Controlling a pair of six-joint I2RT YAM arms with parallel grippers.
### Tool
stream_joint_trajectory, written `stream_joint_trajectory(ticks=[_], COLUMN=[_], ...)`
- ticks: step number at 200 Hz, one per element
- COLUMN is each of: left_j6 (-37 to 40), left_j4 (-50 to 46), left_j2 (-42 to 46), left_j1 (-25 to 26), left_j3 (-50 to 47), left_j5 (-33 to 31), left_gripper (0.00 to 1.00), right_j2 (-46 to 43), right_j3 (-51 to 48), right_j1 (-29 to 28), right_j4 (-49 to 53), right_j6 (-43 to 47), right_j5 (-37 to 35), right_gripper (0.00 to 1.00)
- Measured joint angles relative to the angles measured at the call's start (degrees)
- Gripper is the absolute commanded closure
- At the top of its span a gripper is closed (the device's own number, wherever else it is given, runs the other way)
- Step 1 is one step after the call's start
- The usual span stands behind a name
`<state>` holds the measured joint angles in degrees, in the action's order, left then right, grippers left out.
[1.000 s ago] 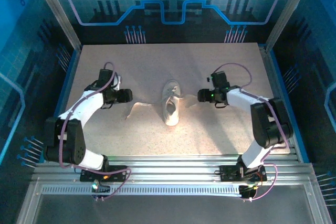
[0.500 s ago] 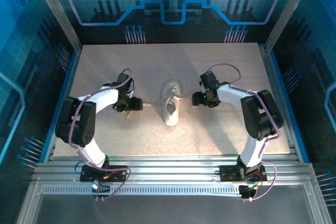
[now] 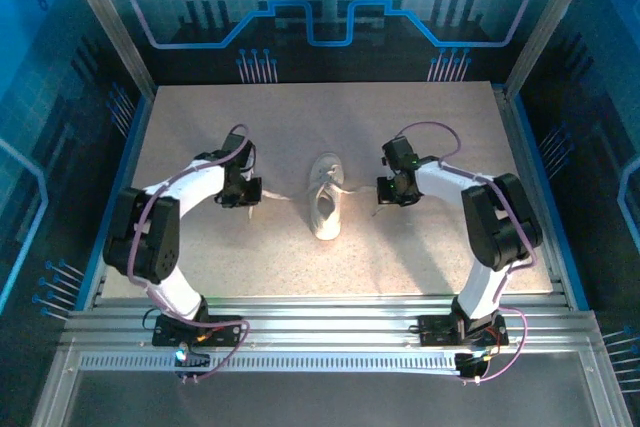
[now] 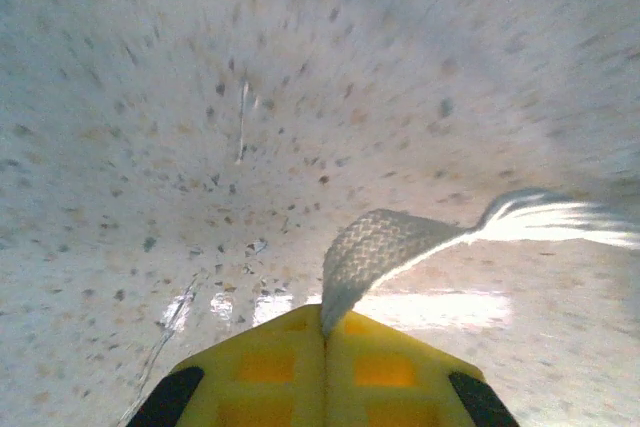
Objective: Tie the shoes
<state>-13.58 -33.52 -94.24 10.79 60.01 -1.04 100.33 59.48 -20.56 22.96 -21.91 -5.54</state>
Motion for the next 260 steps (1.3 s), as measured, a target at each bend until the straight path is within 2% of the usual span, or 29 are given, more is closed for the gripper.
stream_joint_trajectory(ticks=[64,98,115,136,171,209,260], left_j6=[2.0,1.5,1.2,0.4,-0.3,-2.6,-3.2], left_j4=[-4.3,-4.6,-4.0,-1.8,4.2,9.4,12.4], left_j2=[12.4,16.8,18.3,19.2,18.0,9.2,0.7], left_j1=[0.0,0.1,1.5,5.6,12.2,15.6,22.5], left_j3=[13.5,15.4,15.5,15.6,16.5,23.0,27.5], left_j5=[0.0,4.0,5.4,6.5,7.4,9.3,9.9], left_gripper=[1.00,1.00,1.00,1.00,1.00,1.00,1.00], right_j2=[-15.8,-20.9,-23.2,-24.2,-24.1,-24.0,-24.2], right_j3=[-0.5,-0.5,-0.5,0.9,2.5,2.1,0.3], right_j1=[0.9,0.9,0.9,0.9,0.9,0.9,2.1], right_j4=[0.5,1.9,1.9,2.1,1.9,0.8,-0.9], right_j6=[0.4,0.7,0.9,0.9,-1.2,-5.6,-10.0], right_j5=[-1.1,0.0,2.5,6.3,12.9,19.5,21.6], right_gripper=[1.00,1.00,1.00,1.00,1.00,1.00,1.00])
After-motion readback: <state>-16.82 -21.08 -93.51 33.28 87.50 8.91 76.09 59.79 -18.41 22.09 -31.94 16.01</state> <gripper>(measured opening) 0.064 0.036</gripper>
